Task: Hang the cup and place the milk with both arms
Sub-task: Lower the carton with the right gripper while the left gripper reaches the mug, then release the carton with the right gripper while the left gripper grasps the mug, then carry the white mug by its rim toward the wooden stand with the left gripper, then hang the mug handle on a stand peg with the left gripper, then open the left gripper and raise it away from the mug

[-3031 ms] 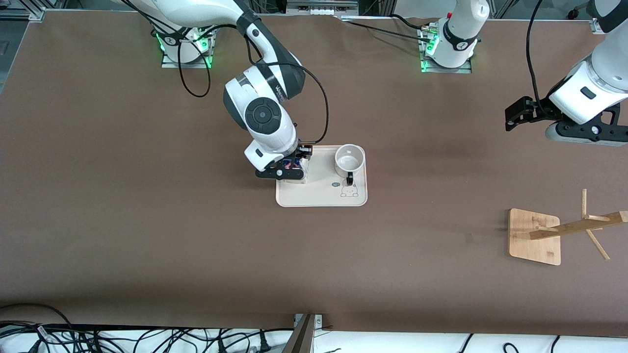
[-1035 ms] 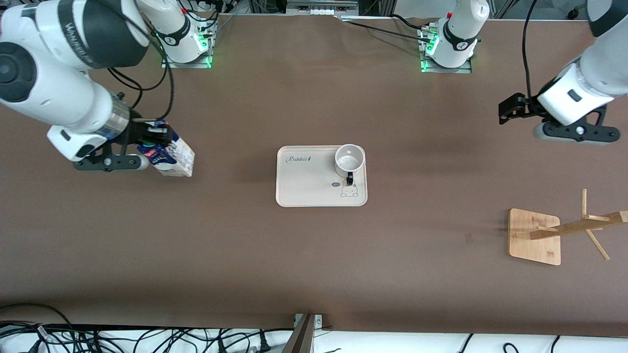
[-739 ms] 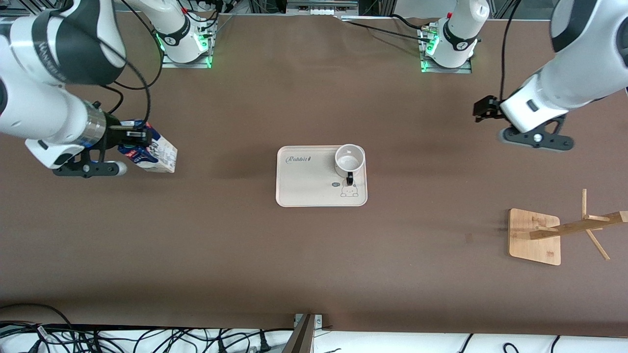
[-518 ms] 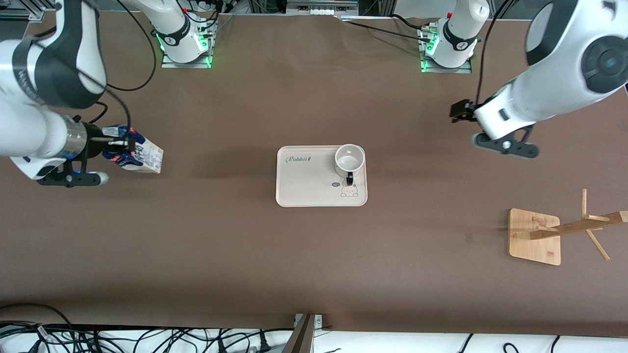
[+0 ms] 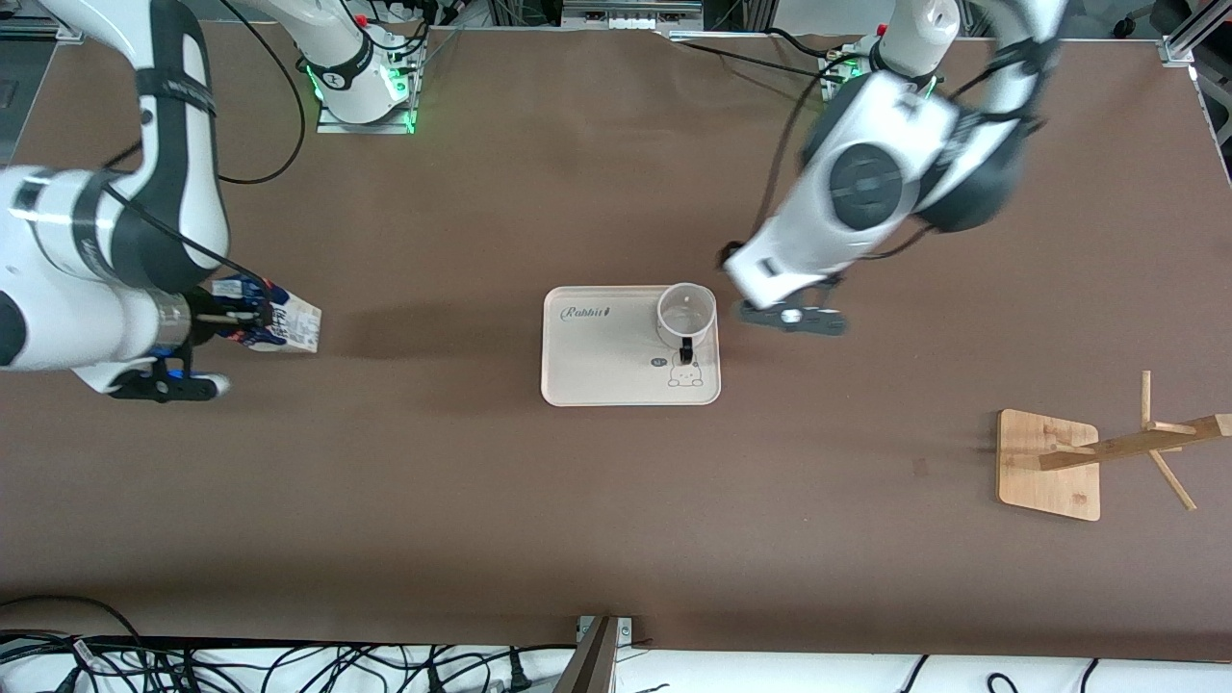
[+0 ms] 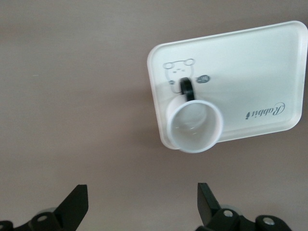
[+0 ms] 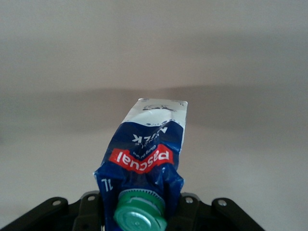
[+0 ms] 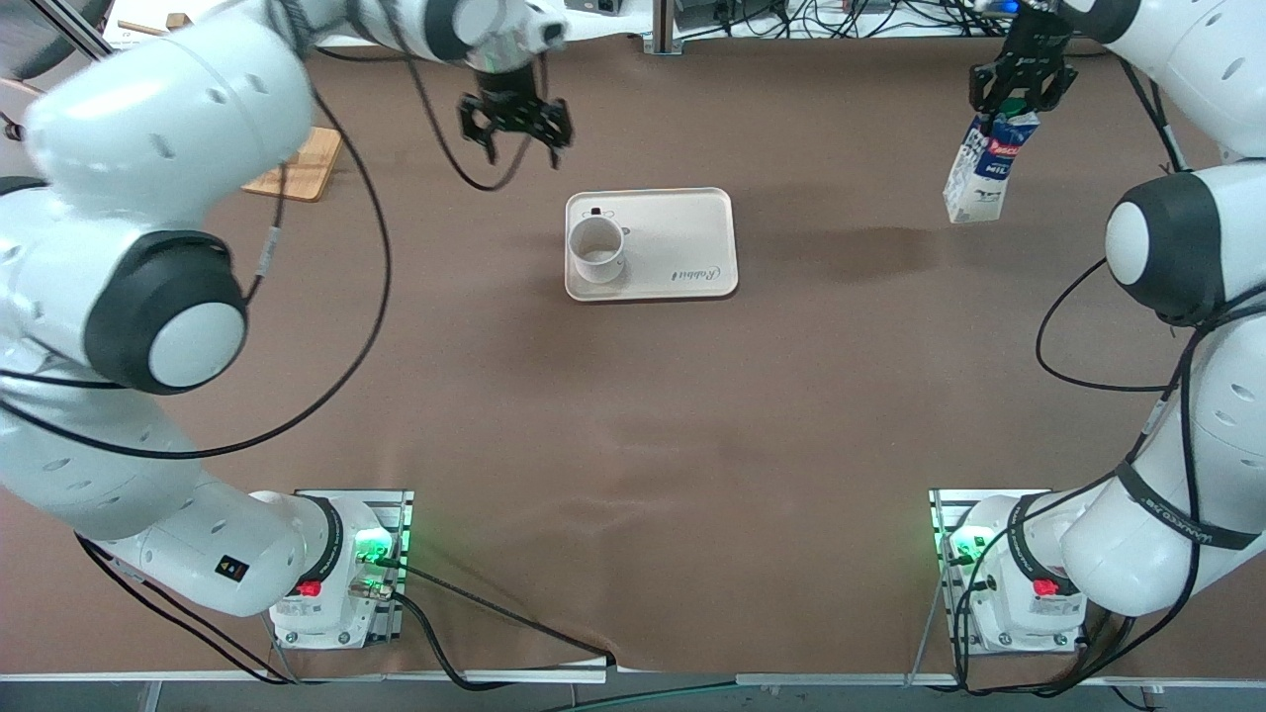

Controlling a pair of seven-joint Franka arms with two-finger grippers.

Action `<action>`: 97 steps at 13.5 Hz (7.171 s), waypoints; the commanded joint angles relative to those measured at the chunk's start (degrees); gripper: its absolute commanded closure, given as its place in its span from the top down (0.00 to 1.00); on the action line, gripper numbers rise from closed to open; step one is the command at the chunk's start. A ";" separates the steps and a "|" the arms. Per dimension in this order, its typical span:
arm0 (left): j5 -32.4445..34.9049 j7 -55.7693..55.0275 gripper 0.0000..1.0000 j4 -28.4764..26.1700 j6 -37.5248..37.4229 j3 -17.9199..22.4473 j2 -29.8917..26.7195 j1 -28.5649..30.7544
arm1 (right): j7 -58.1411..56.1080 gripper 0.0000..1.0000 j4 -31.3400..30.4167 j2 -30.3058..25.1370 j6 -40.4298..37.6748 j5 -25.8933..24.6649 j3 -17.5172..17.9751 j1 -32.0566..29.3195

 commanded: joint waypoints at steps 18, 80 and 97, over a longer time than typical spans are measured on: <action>13.59 -22.07 0.58 -2.37 29.72 0.68 16.89 -12.74 | -9.21 1.00 -10.64 -4.19 10.55 1.15 -1.38 -0.19; 0.15 32.51 0.00 20.65 -9.92 2.70 3.79 40.16 | 7.75 1.00 5.09 -17.21 4.38 -13.88 27.08 -24.36; 8.76 25.48 1.00 20.04 -22.29 1.47 -5.33 24.00 | 1.33 1.00 5.18 -17.12 4.29 -16.25 27.17 -24.27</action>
